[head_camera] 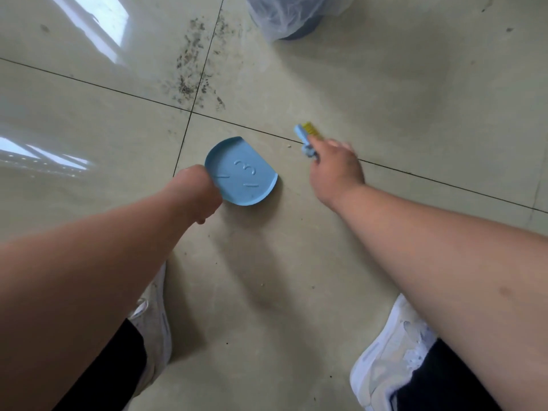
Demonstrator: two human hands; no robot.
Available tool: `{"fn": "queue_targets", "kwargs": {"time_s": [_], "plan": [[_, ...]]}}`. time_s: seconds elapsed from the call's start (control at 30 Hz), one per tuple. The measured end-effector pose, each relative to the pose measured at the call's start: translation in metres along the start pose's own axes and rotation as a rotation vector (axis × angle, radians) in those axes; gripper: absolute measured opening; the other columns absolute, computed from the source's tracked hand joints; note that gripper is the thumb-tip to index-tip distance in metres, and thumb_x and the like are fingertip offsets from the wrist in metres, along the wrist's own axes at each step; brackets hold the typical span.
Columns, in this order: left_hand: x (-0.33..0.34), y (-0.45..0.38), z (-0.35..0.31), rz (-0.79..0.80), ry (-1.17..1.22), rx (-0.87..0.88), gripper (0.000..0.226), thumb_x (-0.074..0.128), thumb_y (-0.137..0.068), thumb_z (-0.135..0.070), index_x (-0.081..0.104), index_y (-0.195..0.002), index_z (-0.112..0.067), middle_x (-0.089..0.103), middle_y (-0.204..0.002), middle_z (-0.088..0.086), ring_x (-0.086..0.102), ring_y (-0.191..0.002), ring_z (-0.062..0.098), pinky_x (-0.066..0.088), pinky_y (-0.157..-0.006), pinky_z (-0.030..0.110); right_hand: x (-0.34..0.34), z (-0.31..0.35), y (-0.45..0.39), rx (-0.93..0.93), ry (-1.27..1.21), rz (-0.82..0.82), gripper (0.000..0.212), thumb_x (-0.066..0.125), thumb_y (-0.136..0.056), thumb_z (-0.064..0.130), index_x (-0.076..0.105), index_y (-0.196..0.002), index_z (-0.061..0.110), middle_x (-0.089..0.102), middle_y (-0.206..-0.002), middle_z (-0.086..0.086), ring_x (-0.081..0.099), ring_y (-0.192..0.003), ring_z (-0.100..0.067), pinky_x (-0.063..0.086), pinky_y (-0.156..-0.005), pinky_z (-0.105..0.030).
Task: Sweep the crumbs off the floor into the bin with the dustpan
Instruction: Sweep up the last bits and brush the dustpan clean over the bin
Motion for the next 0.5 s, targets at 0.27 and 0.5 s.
{"fn": "queue_targets", "kwargs": {"time_s": [0.27,0.5], "plan": [[0.000,-0.003,-0.002,-0.071,0.135,0.007,0.019,0.055,-0.100,-0.012,0.069,-0.094,0.000,0.080,-0.081,0.016,0.080,-0.071,0.034,0.069,-0.074,0.049,0.037,0.081,0.042,-0.258,-0.135,0.175,0.053,0.049,-0.093,0.012,0.057,-0.144,0.026,0.063,-0.139,0.000,0.048,-0.123,-0.030,0.047,-0.103,-0.042],[0.011,0.006,0.008,-0.108,0.024,0.103,0.011,0.053,-0.091,-0.006,0.060,-0.099,-0.007,0.070,-0.086,0.016,0.068,-0.069,0.033,0.053,-0.055,0.038,-0.039,-0.040,0.035,0.156,-0.168,-0.249,0.045,0.048,-0.089,0.000,0.068,-0.128,0.009,0.066,-0.122,-0.021,0.060,-0.111,-0.039,0.044,-0.092,-0.036]]}}
Point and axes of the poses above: each hand's wrist, its own y-axis away from the middle knuckle, its own x-axis out of the palm, z = x × y, the point moved 5 cm from there along -y, towards the middle knuckle
